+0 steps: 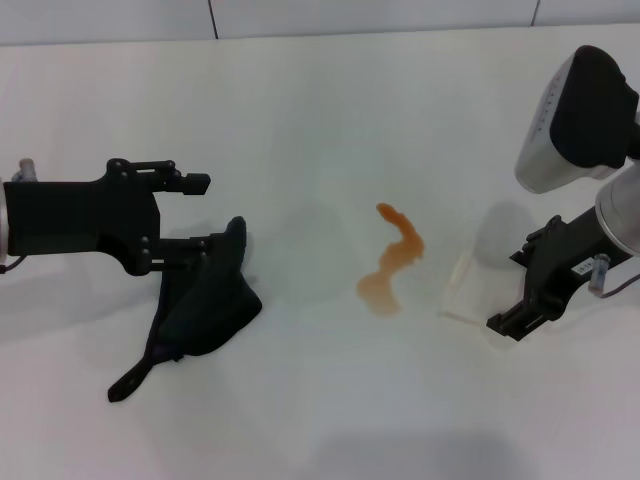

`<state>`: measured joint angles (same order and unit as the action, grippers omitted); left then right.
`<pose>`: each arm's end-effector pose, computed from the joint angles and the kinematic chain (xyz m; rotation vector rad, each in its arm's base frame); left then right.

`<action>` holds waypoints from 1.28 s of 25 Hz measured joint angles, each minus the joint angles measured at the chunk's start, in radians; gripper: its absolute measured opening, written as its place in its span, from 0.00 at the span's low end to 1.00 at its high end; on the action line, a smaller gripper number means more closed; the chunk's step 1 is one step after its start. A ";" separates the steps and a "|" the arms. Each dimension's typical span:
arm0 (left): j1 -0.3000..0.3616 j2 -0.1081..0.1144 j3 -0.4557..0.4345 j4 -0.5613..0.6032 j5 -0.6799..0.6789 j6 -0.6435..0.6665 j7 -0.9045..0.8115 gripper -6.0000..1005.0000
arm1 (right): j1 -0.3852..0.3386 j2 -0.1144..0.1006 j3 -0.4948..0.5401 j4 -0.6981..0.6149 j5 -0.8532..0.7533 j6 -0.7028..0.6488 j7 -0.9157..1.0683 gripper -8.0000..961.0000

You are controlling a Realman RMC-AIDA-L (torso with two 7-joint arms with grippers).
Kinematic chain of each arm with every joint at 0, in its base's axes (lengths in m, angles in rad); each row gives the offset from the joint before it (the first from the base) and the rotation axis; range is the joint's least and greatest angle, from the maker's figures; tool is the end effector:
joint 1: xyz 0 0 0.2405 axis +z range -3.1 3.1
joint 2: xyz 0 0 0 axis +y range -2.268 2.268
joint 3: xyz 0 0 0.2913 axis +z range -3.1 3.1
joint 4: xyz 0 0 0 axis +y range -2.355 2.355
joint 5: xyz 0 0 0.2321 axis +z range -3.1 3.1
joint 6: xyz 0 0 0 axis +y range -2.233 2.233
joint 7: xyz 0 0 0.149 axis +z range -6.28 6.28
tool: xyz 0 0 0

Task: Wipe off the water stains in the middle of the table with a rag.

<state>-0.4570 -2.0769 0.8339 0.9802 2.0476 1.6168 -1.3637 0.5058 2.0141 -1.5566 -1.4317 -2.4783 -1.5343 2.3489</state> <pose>-0.2847 0.3620 0.0129 -2.8226 -0.2479 -0.4206 0.2081 0.3670 -0.0284 -2.7884 0.5425 -0.5732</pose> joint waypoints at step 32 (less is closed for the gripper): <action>0.005 -0.002 -0.004 -0.002 0.000 -0.002 0.011 0.73 | -0.089 -0.003 0.202 -0.042 0.090 0.082 -0.074 0.70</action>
<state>-0.4525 -2.0785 0.8303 0.9786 2.0474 1.6151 -1.3530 0.4166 2.0114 -1.3547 -1.4735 -2.3888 -1.4524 2.2747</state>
